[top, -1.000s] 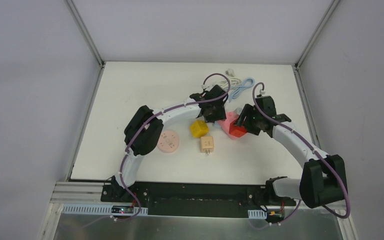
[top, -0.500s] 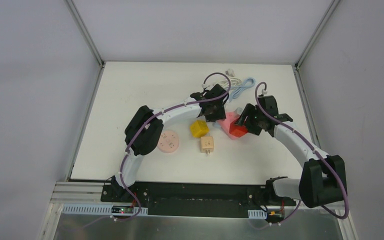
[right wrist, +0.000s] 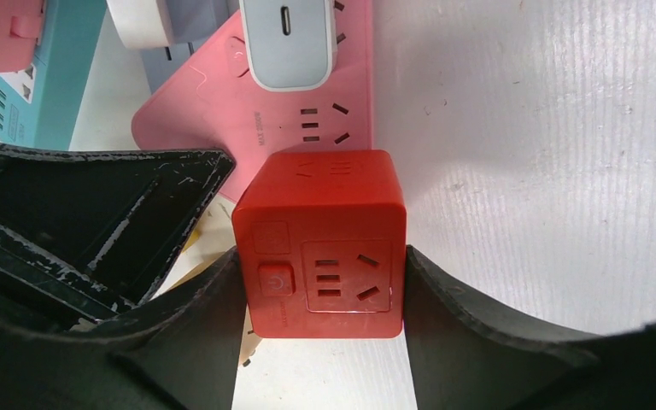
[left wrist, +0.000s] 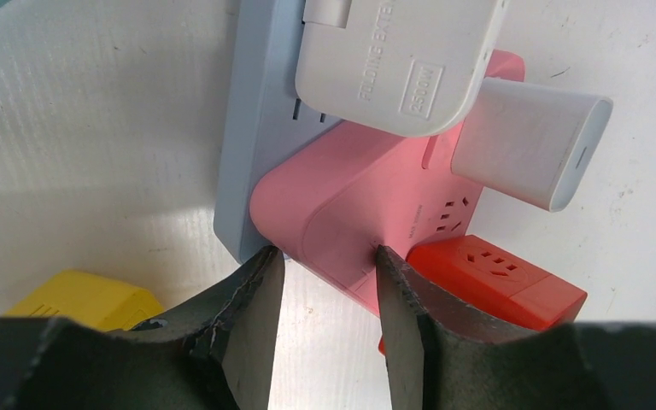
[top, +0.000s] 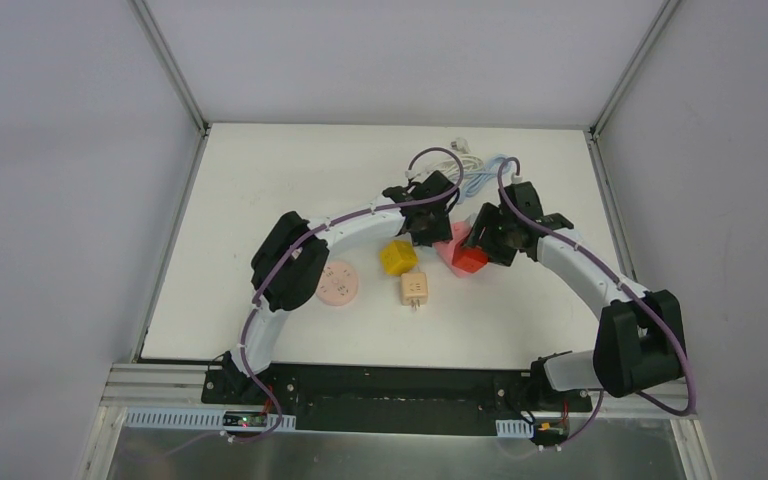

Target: Pull the plug off the socket

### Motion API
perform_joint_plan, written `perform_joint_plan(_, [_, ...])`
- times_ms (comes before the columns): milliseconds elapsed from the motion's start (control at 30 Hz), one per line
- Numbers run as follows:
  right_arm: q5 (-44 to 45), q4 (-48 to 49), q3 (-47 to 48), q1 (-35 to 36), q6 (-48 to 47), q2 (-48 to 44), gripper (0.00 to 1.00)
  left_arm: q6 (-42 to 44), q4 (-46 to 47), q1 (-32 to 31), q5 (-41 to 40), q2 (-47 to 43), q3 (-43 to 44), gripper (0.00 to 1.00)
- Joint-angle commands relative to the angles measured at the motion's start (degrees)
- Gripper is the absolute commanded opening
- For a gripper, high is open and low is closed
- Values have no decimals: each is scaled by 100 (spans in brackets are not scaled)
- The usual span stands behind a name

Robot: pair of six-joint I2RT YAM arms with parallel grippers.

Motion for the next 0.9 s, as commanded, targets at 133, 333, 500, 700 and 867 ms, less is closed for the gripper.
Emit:
perform_joint_plan(133, [678, 103, 120, 332, 85, 55, 59, 57, -210, -147, 22, 198, 112, 43])
perform_joint_plan(333, [1019, 212, -103, 373, 111, 121, 76, 18, -241, -151, -88, 176, 95, 42])
perform_joint_plan(500, [703, 368, -82, 353, 105, 119, 51, -28, -241, -157, -171, 165, 77, 40])
perform_joint_plan(700, [-470, 557, -8, -25, 162, -263, 0, -49, -197, -156, -218, 168, 75, 37])
perform_joint_plan(867, [-1638, 999, -125, -263, -11, -228, 0, -59, -257, -158, -269, 183, 104, 36])
